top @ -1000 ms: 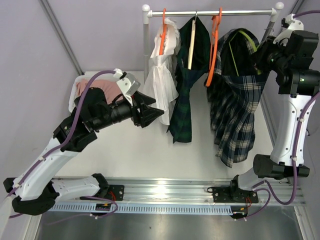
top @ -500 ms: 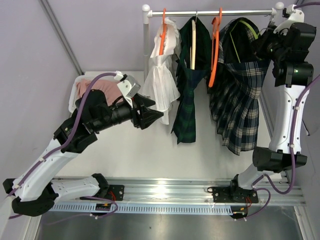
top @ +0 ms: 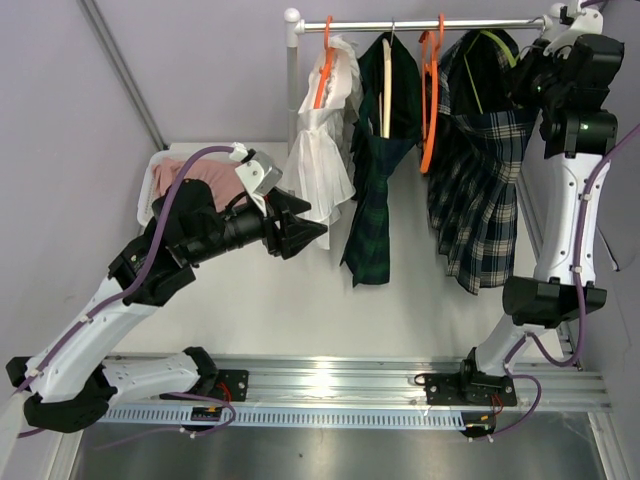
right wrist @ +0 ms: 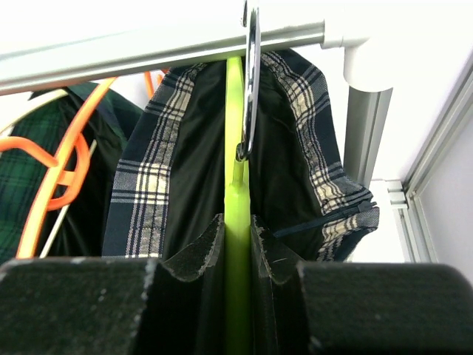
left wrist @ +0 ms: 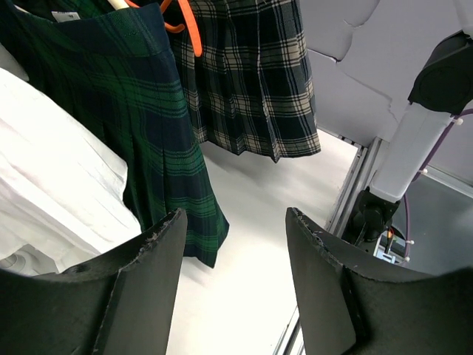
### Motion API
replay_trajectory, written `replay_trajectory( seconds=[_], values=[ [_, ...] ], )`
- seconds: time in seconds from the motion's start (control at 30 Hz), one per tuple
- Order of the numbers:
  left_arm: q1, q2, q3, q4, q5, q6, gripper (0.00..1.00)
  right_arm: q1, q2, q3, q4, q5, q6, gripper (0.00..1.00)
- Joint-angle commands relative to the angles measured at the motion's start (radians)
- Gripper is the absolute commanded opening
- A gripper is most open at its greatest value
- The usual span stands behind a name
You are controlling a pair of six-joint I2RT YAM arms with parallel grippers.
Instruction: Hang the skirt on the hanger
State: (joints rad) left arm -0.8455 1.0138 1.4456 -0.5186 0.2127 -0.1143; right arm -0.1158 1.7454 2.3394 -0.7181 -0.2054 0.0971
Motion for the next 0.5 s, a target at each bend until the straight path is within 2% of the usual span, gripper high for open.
replay_trajectory(
  seconds=[0.0,0.3,0.47],
  values=[
    [0.006,0.003,0.001,0.031,0.004,-0.001,0.61,-0.007,0.000,0.066,0.177,0.014,-0.017,0.00],
    [0.006,0.016,-0.002,0.029,-0.009,0.001,0.61,-0.008,0.036,0.017,0.212,0.027,-0.017,0.00],
    [0.006,0.025,-0.001,0.028,-0.012,-0.001,0.61,-0.008,-0.035,-0.054,0.270,0.024,-0.014,0.00]
  ],
)
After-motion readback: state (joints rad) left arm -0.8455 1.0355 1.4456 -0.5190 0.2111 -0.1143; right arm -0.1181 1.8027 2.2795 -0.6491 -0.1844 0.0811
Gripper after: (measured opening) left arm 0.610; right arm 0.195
